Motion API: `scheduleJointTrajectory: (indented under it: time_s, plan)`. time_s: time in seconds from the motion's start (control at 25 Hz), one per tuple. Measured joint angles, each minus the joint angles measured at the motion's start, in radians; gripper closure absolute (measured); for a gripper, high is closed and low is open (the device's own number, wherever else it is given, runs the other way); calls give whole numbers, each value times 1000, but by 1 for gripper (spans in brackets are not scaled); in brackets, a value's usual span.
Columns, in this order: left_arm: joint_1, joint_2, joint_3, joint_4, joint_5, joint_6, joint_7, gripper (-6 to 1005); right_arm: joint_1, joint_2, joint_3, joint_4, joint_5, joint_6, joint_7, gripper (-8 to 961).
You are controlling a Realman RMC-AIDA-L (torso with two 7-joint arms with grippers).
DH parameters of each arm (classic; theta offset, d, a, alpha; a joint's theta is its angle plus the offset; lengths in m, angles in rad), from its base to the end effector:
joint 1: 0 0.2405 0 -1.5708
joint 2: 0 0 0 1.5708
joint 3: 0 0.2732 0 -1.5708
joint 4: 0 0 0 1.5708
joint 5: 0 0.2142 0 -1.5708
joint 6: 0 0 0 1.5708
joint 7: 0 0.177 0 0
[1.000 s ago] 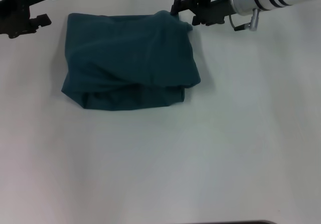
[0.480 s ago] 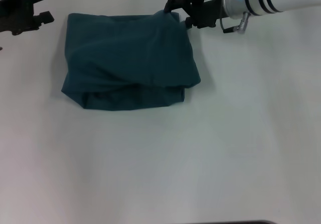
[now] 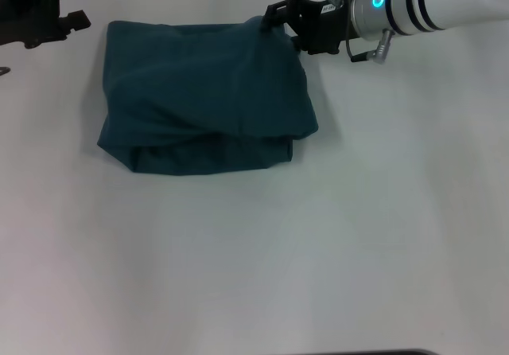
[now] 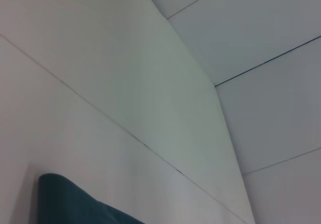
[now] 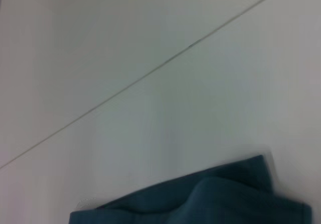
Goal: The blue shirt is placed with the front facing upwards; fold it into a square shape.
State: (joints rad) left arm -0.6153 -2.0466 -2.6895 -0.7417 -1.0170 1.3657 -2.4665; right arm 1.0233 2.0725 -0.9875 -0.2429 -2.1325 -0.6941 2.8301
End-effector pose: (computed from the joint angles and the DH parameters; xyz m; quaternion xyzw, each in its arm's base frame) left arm -0.2849 0.4182 0.0269 -0.6688 -0.6521 -0.3215 0.1554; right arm 0.2066 0.4815 -0.1191 -0.6524 0.7119 0.1554 0.2084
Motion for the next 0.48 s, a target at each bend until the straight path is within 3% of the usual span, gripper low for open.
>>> scheduleJointTrajectory:
  time_s: [0.24,0.44,0.48]
  plan:
    - [1,0,-1,8,0,-1,5,62,-2,-1,3,-10,5,-2,-12,240]
    - [2,3,-7,9,0,-3,5,62,5,-3,-1,-11,5,-21,-13,425]
    - [1,3,-7,9,0,-4,5,62,6,-5,-1,-11,6,-25,-13,504]
